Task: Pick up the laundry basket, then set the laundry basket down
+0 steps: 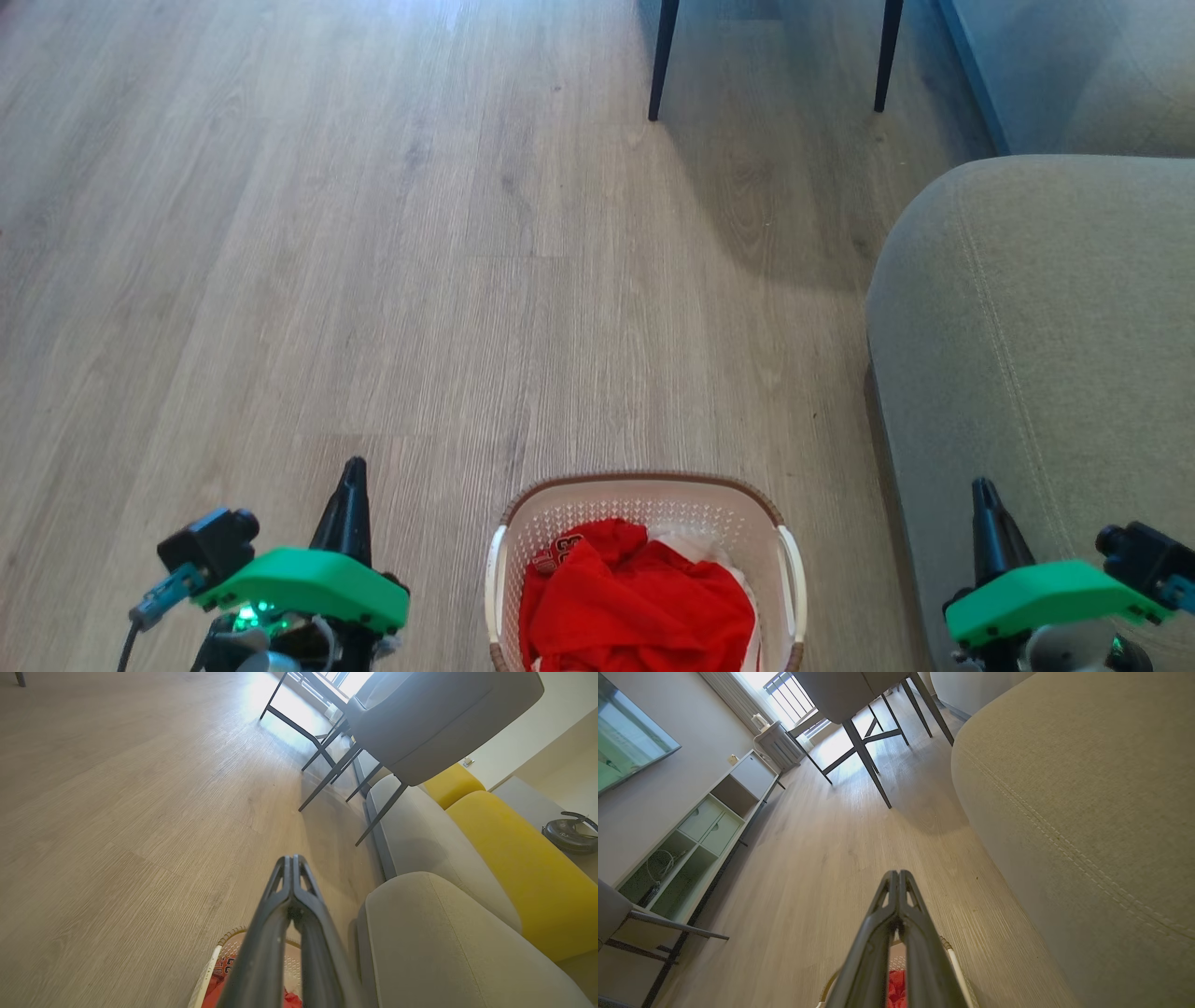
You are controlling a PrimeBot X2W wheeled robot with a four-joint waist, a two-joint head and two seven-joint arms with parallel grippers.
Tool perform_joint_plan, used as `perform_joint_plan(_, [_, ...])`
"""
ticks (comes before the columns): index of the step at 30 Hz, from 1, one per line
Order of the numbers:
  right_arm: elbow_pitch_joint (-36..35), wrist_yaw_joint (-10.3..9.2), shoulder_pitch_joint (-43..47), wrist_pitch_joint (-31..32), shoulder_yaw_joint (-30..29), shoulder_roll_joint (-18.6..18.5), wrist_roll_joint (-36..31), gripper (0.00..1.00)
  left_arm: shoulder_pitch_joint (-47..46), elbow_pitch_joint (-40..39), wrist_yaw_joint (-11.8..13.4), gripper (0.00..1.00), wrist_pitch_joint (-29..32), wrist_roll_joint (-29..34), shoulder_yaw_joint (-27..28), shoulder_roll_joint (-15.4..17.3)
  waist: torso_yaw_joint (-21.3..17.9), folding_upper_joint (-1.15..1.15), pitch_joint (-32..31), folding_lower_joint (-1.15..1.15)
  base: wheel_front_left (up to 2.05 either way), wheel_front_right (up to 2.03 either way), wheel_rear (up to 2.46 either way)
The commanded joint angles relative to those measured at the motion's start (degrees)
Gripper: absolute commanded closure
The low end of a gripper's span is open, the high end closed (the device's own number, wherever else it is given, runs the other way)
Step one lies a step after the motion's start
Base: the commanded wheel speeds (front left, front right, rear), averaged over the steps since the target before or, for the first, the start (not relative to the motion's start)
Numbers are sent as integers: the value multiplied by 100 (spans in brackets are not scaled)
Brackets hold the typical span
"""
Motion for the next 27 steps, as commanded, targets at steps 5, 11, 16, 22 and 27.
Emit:
perform_joint_plan(5, [-148,15,-385,114,-23,-67,436,100,-334,-150,-92,100,89,-410,214,63,-43,0,19,0,0,0,0])
perform_joint_plan(11, [-125,17,-427,195,-49,-71,752,100,-358,-138,-136,100,166,-717,291,67,-82,0,35,0,0,0,0])
perform_joint_plan(16, [-103,19,-470,275,-74,-74,1066,100,-382,-125,-180,100,243,-1020,369,70,-120,0,51,0,0,0,0])
perform_joint_plan(22, [-75,20,-521,374,-106,-78,1444,100,-410,-109,-233,100,338,-1385,465,73,-166,0,70,0,0,0,0])
perform_joint_plan(27, [-53,22,-564,456,-133,-80,1759,100,-435,-96,-277,100,418,-1689,546,74,-205,0,86,0,0,0,0])
